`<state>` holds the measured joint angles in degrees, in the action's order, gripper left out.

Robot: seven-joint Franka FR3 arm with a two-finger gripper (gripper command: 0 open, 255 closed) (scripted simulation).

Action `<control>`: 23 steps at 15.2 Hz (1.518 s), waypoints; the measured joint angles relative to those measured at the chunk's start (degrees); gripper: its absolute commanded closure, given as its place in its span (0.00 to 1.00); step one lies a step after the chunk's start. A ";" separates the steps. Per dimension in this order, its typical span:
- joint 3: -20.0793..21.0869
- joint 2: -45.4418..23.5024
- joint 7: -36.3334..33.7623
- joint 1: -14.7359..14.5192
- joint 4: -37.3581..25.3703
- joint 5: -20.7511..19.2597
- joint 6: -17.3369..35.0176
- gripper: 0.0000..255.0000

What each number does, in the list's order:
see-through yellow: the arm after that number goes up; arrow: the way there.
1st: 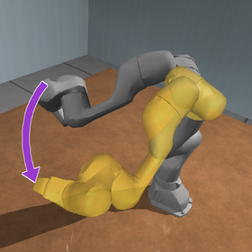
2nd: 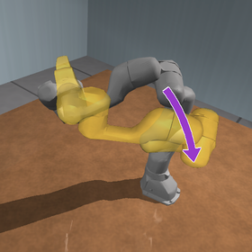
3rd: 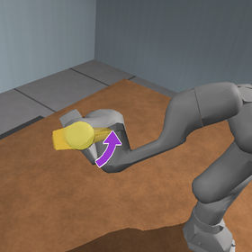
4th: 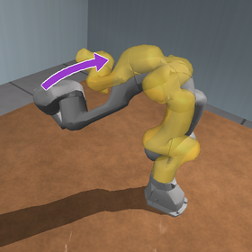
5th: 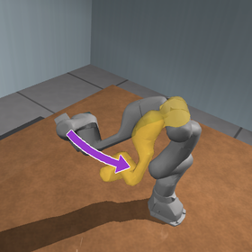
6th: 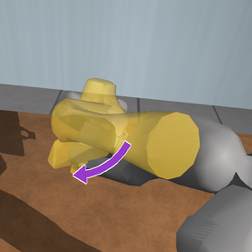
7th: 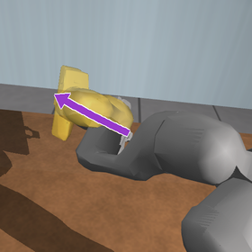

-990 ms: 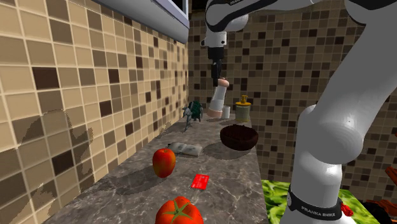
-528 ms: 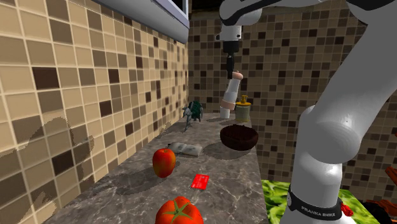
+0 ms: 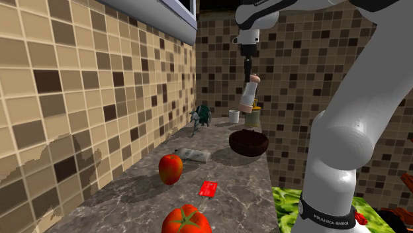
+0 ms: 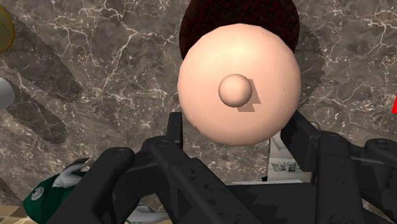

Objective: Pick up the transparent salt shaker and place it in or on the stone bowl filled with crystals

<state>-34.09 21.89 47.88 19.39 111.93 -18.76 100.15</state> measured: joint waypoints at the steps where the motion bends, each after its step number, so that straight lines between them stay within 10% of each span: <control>1: 0.06 0.35 -0.27 0.09 1.02 -0.21 0.65 1.00; 23: -2.86 -0.30 -2.39 1.03 16.57 -2.30 16.80 1.00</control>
<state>-36.96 21.59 45.49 20.42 128.50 -21.06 116.95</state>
